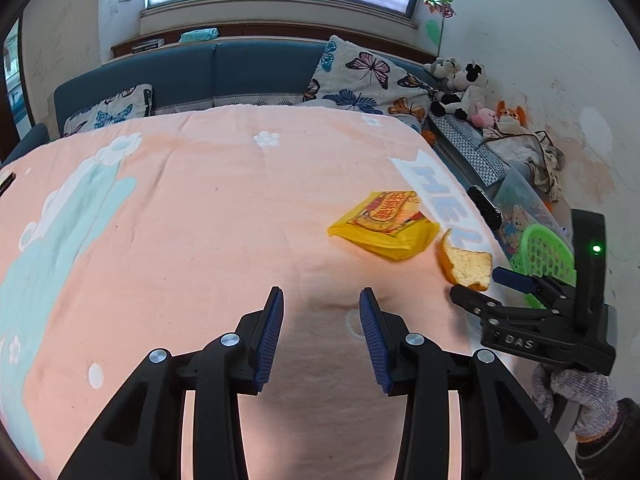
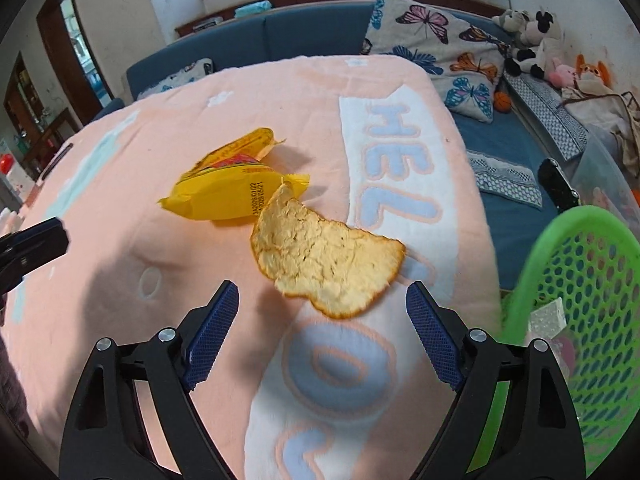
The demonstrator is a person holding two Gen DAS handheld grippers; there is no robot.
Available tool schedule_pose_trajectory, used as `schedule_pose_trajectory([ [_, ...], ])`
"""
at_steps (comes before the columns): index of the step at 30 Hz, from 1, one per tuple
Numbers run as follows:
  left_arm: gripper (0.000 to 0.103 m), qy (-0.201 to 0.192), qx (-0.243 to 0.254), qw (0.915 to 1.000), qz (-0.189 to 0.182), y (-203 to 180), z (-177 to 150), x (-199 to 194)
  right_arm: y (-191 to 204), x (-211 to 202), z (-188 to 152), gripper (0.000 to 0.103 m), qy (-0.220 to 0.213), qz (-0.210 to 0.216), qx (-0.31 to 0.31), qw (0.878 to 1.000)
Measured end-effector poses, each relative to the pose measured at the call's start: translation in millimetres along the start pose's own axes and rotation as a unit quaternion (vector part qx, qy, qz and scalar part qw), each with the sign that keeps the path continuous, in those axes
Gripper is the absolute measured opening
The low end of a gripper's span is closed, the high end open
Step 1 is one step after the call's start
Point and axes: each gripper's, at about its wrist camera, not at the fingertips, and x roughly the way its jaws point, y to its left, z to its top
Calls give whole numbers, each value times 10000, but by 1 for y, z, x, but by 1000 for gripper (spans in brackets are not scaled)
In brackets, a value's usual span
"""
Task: Collect trash
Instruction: 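Grasp the yellow snack bag with the left gripper while the right grasps the cracker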
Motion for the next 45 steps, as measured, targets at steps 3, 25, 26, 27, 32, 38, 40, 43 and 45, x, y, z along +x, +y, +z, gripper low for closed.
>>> schedule_pose_trajectory([
  [3,39,35,-33,10000,-20,4,0,5,2,6,3,86,-28,-87,39,10000],
  [25,58,56,744,9968,-296,-50,16,45,-18,-25,-5,52,-254,-147,72,9995],
  [26,58,52,810,9964,-264,-53,18,48,-19,-28,-7,52,-267,-140,71,9995],
  [27,58,43,888,9958,-230,-57,20,51,-20,-30,-9,52,-277,-131,70,9995],
  [32,58,77,1140,9932,-228,-65,26,67,-26,-43,-17,52,-296,-104,36,9995],
  [38,58,83,1503,9886,-98,-67,29,83,-35,-55,-21,52,-313,-86,61,9995],
  [40,58,101,1627,9866,-76,-70,31,87,-37,-57,-22,52,-312,-98,61,9994],
  [43,59,131,1888,9819,-41,-75,35,95,-39,-60,-23,52,-318,-127,59,9994],
  [45,59,130,2001,9797,26,-78,37,99,-41,-62,-24,52,-318,-131,84,9994],
])
